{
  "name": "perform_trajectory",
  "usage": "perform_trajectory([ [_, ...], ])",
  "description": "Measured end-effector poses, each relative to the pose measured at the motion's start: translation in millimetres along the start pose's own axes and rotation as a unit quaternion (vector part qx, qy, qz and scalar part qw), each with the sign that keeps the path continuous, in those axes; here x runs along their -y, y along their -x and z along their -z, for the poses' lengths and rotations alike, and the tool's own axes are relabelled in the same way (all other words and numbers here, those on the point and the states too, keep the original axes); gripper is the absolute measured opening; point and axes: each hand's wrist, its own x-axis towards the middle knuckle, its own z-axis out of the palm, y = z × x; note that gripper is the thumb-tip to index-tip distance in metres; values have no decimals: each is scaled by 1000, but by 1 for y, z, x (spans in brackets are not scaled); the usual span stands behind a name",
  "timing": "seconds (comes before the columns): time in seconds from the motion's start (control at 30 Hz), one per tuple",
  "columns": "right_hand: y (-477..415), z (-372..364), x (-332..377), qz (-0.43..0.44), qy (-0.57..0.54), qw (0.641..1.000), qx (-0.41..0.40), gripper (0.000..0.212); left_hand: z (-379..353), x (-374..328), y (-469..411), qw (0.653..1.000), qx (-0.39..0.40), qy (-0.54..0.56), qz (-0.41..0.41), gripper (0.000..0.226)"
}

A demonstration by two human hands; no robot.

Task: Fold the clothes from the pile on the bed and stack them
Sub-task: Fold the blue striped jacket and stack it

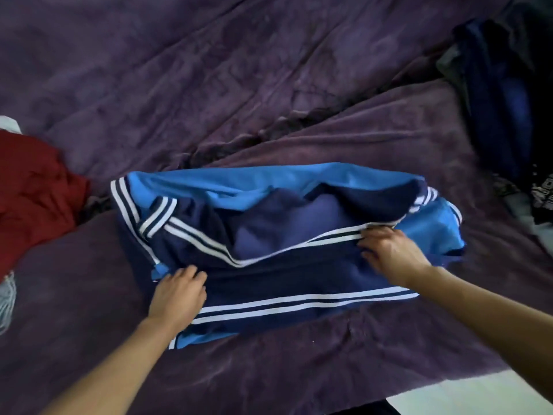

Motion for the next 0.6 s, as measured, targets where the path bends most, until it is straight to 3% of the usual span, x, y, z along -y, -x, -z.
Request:
perform_trajectory([
  [0.03,0,2,3,-16,-6,999,30,17,3,-2,-5,1000,-16,17,-10,6],
  [0.07,-5,9,5,-21,-22,1000,7,15,10,-2,-15,998,-60,27,-22,7],
  [0.13,-27,28,3,11,-36,992,-119,14,27,6,-47,983,-176,17,-39,10],
  [0.17,-43,38,2,31,-25,983,-177,21,35,13,-65,980,-195,7,-45,19],
  [0.2,-59,47,-1,36,-5,980,-197,34,43,21,-83,984,-170,-14,-49,40],
  [0.27,-86,58,-10,-19,35,994,-99,71,47,33,-111,994,-49,-76,-57,72],
  [0.33,-100,55,-26,-102,95,990,33,95,41,40,-126,989,40,-138,-23,67],
  [0.37,-100,52,-35,-130,132,980,70,95,35,46,-129,986,54,-157,4,54],
  [0.43,-95,48,-54,-157,178,969,75,72,31,61,-128,982,32,-177,62,28],
  [0.5,-93,51,-71,-174,145,974,0,42,31,79,-126,980,-23,-143,136,23],
  [0.6,-94,56,-89,-218,73,969,-94,34,30,85,-126,971,-68,-75,217,25],
])
